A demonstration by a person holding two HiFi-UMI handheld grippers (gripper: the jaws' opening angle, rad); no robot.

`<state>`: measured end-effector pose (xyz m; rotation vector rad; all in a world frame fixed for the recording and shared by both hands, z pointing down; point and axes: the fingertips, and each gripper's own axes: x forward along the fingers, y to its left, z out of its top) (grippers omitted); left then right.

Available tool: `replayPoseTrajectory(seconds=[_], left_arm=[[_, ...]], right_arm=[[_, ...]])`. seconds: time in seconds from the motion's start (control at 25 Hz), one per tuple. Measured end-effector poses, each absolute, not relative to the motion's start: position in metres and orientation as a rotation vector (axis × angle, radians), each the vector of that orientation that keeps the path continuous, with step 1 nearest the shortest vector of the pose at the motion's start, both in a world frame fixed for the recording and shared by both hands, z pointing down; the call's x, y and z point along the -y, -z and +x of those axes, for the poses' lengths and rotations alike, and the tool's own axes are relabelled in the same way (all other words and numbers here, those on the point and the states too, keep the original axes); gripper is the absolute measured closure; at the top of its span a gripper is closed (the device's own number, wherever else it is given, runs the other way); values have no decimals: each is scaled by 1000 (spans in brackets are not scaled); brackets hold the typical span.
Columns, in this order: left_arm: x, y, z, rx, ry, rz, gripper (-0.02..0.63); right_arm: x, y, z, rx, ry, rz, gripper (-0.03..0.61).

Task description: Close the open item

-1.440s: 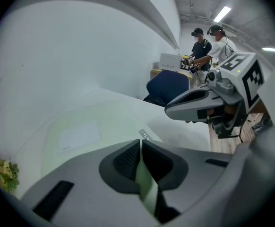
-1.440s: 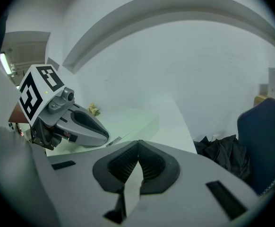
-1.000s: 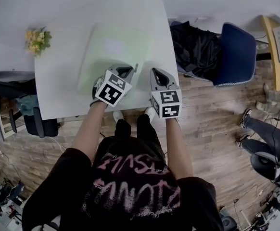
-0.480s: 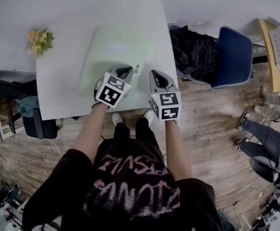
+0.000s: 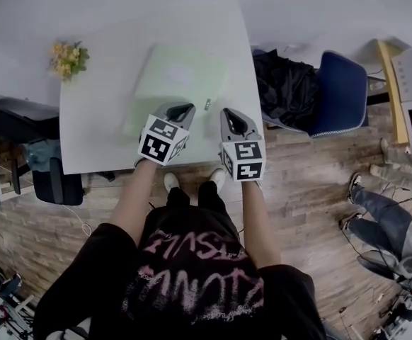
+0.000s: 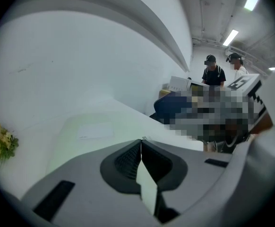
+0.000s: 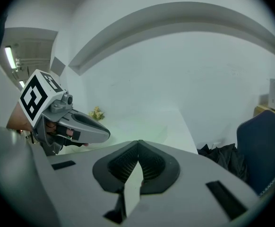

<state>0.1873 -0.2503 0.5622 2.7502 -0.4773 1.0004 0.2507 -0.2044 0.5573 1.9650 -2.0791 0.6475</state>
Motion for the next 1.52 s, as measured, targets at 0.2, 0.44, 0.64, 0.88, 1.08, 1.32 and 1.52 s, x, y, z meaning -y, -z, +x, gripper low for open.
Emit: replayPoseTrajectory(seconds=[0.2,0.44,0.64,0.88,1.08,1.32,1.52], left_arm=[[254,-549,164,556,-938,2762,609],[267,-529,127,686,-873,2766,609],[281,-508,92,793,-803,2755,609],[298,-484,47,933,-724,2750,609],[314,-462,9,1054,-660,2734,609],[334,-425,-28,1193,-563,2753,609],[345,-395,-46,1264,-498,2783,609]], right_arm=[[208,-544,239,2098,-603,1964,569],[218,-524,217,2136,-537,1951,569],[229,-508,198,2158,-488,1928,569],[244,-484,177,2194,-429,1904,569],[261,-463,161,2227,-369,1884,569],[278,-436,147,2259,-282,1884,569],[287,-412,149,2271,-228,1918,569]])
